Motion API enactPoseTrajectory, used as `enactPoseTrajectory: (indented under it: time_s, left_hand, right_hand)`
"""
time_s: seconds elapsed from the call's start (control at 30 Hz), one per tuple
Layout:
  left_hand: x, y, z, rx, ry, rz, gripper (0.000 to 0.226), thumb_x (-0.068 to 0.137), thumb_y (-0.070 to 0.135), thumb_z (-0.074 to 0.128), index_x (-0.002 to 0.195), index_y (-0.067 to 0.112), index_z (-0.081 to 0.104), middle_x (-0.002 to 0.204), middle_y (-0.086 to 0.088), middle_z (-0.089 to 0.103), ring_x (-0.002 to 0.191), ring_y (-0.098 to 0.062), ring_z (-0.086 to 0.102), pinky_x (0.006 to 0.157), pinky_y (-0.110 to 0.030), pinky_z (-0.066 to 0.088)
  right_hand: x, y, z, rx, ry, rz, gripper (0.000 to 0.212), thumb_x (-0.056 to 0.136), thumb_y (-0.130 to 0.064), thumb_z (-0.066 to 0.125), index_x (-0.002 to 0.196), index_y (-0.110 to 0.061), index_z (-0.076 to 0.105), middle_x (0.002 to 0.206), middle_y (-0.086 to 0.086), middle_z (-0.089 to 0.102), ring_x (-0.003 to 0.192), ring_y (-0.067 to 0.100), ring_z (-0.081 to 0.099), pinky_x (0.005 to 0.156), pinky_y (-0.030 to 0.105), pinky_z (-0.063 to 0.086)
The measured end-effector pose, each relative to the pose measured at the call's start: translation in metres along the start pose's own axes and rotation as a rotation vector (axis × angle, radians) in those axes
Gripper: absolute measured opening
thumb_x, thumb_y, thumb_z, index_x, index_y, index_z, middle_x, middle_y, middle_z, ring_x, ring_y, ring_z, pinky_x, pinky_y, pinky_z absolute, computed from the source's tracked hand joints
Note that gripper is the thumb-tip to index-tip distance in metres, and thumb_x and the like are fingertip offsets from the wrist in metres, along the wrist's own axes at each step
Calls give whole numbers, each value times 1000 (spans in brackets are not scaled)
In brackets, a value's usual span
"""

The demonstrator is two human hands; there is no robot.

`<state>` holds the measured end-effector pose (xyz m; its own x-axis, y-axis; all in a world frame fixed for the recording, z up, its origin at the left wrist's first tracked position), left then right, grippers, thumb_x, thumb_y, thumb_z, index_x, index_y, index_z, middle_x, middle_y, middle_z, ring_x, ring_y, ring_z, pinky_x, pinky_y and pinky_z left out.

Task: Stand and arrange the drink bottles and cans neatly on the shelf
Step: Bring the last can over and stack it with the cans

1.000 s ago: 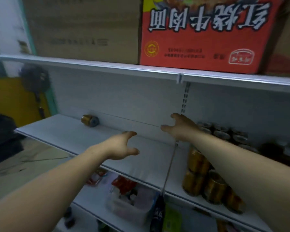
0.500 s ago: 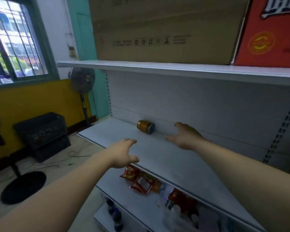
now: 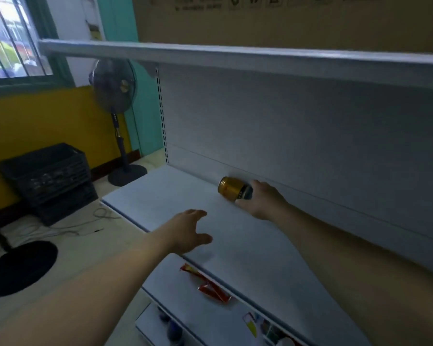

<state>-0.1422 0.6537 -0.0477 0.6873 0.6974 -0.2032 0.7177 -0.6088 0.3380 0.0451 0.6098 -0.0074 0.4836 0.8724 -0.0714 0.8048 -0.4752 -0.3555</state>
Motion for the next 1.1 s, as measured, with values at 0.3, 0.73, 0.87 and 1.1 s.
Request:
enactPoseTrajectory:
  time_s: [0.3,0.73,0.87,1.1]
  left_hand:
    - [57,-58,34,119,-67,-20,78,88,68,36,152,30,12,161,1,-1,148,-23,-4,117,-50,0]
    - [66,-58,49,221,-35,57,82,86,72,25,152,27,4,161,-2,-7,146,-30,-12,114,-59,-5]
    - [55,-5,62,239,-120,147,79,91,64,30,152,18,10,160,-12,-2,146,-36,-6,114,-60,5]
    - [8,81,112,300,-153,287,94,84,76,22,152,14,2,160,-11,-9,144,-39,-11,110,-66,0]
  right_hand:
    - [81,-19,47,-240,-36,13,99,83,-58,63,153,-12,10,156,12,21,140,31,26,108,44,31]
    - [-21,19,58,-299,-8,247,78,76,-53,67,134,-16,31,127,10,47,114,31,48,86,39,39]
    - [-82,56,43,-175,49,425,73,74,-53,69,129,-18,35,121,7,50,105,30,54,83,37,42]
    - [-215,136,-11,256,373,692,70,70,-46,76,122,-22,36,105,-1,57,87,21,59,69,32,45]
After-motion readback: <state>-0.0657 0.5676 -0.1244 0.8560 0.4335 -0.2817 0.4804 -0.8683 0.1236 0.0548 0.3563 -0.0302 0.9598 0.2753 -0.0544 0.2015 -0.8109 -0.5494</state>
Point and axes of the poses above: each hand's wrist, its own x-axis towards the middle knuckle, its own z-axis out of the palm, y = z × x, the point moved 10 cm from there along x, towards the middle knuckle
